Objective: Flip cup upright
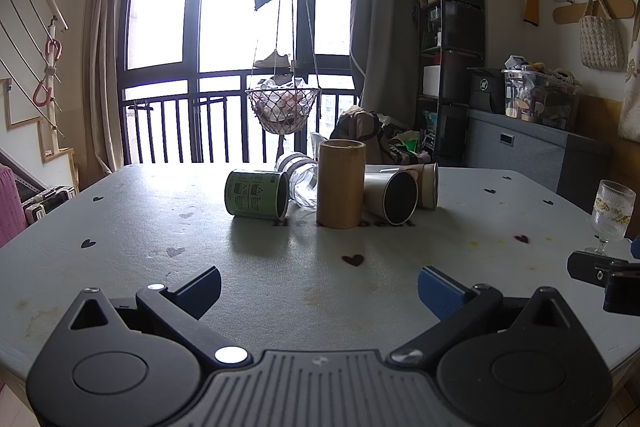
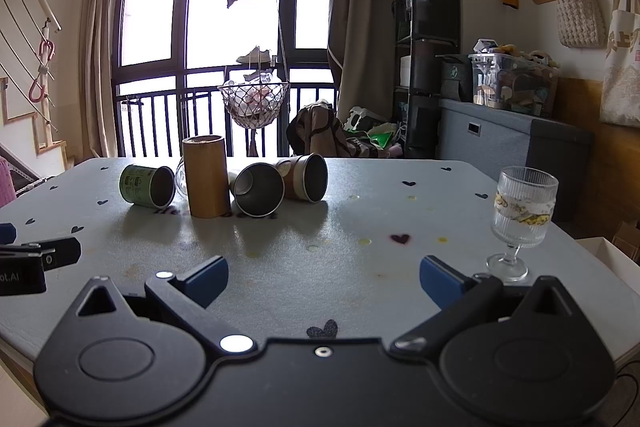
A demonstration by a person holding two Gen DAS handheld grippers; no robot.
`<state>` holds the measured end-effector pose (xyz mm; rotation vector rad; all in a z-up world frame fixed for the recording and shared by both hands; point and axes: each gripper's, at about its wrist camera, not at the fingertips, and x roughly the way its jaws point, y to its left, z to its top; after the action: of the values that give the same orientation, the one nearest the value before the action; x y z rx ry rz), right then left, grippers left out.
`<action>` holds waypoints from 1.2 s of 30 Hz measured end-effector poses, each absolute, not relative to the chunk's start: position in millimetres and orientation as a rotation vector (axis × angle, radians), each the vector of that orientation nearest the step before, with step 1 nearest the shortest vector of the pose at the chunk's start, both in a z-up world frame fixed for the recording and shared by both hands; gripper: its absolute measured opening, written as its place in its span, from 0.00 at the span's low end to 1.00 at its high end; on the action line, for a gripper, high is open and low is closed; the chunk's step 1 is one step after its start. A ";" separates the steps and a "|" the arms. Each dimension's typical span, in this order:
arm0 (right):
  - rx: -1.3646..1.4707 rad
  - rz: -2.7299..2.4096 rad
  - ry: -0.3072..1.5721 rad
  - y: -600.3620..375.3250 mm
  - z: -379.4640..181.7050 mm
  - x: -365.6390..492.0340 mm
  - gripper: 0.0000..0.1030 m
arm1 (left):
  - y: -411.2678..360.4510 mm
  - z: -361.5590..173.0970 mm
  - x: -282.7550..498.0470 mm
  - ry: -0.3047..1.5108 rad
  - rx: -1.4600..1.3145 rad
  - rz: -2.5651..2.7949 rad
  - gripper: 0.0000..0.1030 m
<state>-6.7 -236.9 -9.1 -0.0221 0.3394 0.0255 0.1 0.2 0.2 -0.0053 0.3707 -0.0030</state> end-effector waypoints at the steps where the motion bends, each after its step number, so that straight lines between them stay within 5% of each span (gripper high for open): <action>1: -0.022 0.026 0.340 -236.9 -9.1 -6.7 1.00 | 0.3 0.2 0.1 0.371 -0.005 -0.003 1.00; 22: -0.011 0.059 0.335 -241.8 -8.8 3.9 1.00 | 0.8 -7.8 5.6 0.384 -0.007 -0.008 1.00; 36: -0.023 0.173 0.367 -263.6 33.1 129.5 1.00 | 11.3 -19.3 34.3 0.406 -0.011 0.021 1.00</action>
<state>129.5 -263.6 33.1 -0.0234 0.3667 0.1733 34.3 11.3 -19.3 -0.0108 0.4060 0.0212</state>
